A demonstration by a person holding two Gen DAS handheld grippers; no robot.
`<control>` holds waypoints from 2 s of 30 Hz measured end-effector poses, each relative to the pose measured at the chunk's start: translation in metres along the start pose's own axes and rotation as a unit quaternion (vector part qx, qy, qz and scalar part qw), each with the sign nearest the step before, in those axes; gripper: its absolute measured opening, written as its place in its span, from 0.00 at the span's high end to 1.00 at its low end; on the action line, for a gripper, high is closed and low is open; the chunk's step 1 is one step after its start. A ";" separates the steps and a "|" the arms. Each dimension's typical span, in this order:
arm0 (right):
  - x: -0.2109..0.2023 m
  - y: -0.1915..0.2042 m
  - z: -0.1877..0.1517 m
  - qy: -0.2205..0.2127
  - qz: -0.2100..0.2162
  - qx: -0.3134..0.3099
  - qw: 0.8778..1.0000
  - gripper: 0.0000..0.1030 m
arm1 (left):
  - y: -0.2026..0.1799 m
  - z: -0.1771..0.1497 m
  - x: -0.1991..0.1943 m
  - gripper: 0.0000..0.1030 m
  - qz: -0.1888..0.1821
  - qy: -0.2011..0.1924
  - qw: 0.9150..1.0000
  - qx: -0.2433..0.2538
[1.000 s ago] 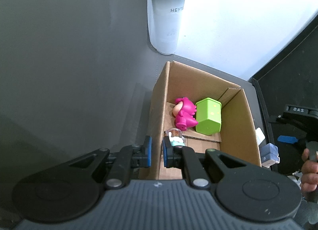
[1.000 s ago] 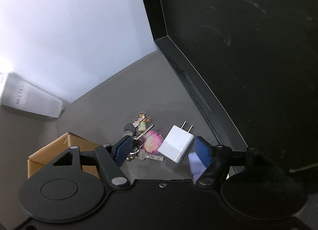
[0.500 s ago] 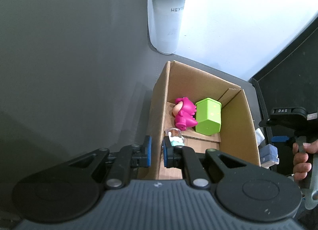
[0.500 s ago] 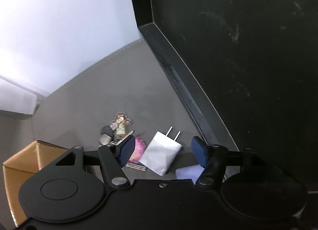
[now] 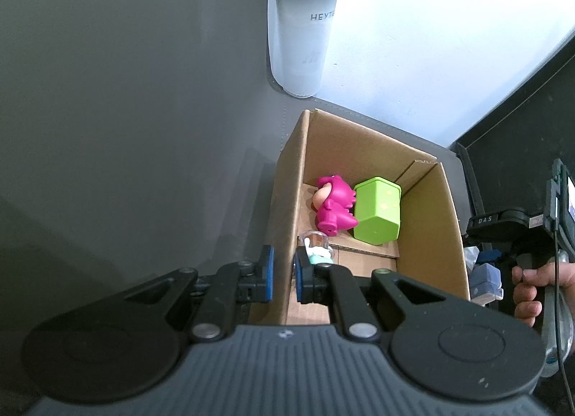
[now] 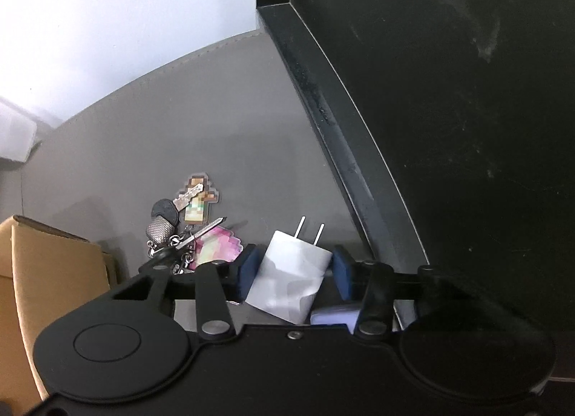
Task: Organize rigid objects
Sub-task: 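Carry the white charger into the box and open the right tool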
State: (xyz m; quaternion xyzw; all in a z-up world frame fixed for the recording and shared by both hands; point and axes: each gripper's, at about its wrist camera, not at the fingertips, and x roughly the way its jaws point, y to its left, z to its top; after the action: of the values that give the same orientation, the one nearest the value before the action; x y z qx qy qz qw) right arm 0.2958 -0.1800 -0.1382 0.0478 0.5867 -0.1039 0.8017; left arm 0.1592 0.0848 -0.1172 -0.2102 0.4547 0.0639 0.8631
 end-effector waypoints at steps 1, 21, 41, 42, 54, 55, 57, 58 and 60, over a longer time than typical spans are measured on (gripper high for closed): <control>0.000 0.000 0.000 0.001 0.005 0.002 1.000 0.60 | 0.000 0.000 0.000 0.90 0.000 0.000 1.000 0.000; -0.088 0.009 -0.011 -0.060 0.055 -0.015 0.997 0.61 | 0.000 -0.003 0.002 0.90 0.003 -0.007 1.000 -0.003; -0.179 0.042 -0.036 -0.105 0.119 -0.079 0.984 0.61 | 0.005 -0.003 -0.001 0.90 -0.014 -0.005 1.000 -0.008; -0.180 0.045 -0.037 -0.104 0.122 -0.083 0.984 0.61 | 0.005 -0.003 -0.001 0.90 -0.014 -0.005 1.000 -0.007; -0.168 0.079 -0.062 -0.061 0.148 -0.082 0.984 0.61 | 0.004 -0.003 -0.001 0.90 -0.014 -0.006 1.000 -0.006; -0.166 0.081 -0.064 -0.059 0.148 -0.081 0.984 0.61 | 0.004 -0.003 -0.001 0.90 -0.014 -0.006 1.000 -0.007; -0.162 0.086 -0.066 -0.056 0.151 -0.081 0.984 0.61 | 0.005 -0.003 -0.001 0.90 -0.016 -0.005 1.000 -0.008; -0.160 0.089 -0.067 -0.054 0.149 -0.082 0.984 0.61 | 0.006 -0.003 -0.001 0.90 -0.017 -0.005 1.000 -0.009; -0.154 0.093 -0.069 -0.050 0.147 -0.083 0.984 0.61 | 0.006 -0.002 -0.001 0.90 -0.018 -0.005 1.000 -0.010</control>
State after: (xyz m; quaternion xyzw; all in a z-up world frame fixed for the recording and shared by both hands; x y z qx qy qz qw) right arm 0.2077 -0.0588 -0.0172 0.0610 0.5393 0.0618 0.8376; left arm 0.1549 0.0893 -0.1193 -0.2267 0.4462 0.0534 0.8641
